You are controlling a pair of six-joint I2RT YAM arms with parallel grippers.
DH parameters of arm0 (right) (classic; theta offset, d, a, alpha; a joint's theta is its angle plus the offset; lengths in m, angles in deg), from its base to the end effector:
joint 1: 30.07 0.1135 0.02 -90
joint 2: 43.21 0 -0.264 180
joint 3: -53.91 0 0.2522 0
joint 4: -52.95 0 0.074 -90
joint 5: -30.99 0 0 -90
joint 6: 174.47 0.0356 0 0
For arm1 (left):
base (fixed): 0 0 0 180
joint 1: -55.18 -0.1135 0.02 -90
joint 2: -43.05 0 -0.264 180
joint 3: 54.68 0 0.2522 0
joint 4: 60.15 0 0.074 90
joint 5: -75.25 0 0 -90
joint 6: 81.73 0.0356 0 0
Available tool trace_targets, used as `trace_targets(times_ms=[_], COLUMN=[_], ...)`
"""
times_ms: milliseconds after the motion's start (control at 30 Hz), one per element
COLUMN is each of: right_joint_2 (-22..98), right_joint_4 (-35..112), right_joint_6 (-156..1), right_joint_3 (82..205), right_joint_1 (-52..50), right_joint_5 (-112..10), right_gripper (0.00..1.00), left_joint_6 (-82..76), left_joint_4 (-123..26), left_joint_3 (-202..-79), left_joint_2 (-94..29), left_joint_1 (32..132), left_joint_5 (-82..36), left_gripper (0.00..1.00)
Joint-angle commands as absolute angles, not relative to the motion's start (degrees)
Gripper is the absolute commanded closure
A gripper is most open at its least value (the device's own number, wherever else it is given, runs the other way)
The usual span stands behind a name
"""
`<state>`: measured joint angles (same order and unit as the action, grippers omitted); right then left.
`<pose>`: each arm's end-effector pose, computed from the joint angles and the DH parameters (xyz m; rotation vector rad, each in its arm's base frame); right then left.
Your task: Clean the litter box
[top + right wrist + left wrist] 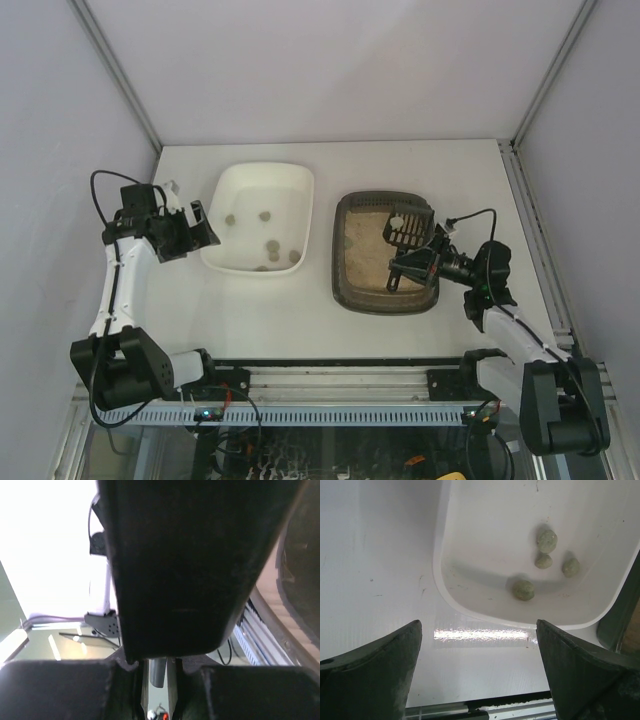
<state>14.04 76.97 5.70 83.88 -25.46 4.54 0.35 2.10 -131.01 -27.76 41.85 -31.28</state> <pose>0.1879 0.0471 0.2148 0.4526 2.0507 2.0203 0.2393 0.0463 0.2967 -0.3586 2.5071 -0.3315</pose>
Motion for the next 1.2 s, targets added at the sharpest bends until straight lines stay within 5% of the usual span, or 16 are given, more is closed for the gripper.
trace_targets(times_ms=[0,433,733,967,1167], right_joint_2=[14.54,9.15,20.74,39.15,58.46], right_joint_4=[82.95,69.25,66.31,39.56,11.97], right_joint_6=[6.38,-3.94,-11.66,-31.32,-45.38], right_joint_3=[85.22,88.53,98.20,123.35,151.88], right_joint_1=[-25.83,-24.75,-14.34,-4.03,3.47], right_joint_5=[3.99,0.24,-4.65,-13.00,-23.50], right_gripper=[1.00,1.00,1.00,1.00,1.00], left_joint_6=[0.98,1.77,2.97,4.47,3.66], left_joint_4=[0.22,-0.50,-1.99,0.69,0.33], left_joint_3=[-129.01,-128.30,-126.44,-128.32,-131.67], left_joint_2=[-26.67,-27.12,-24.86,-23.08,-22.73], left_joint_1=[41.45,41.33,41.34,40.40,38.30], left_joint_5=[-32.48,-35.28,-38.17,-43.06,-34.74], left_gripper=[0.00,0.00,0.00,0.00,0.00])
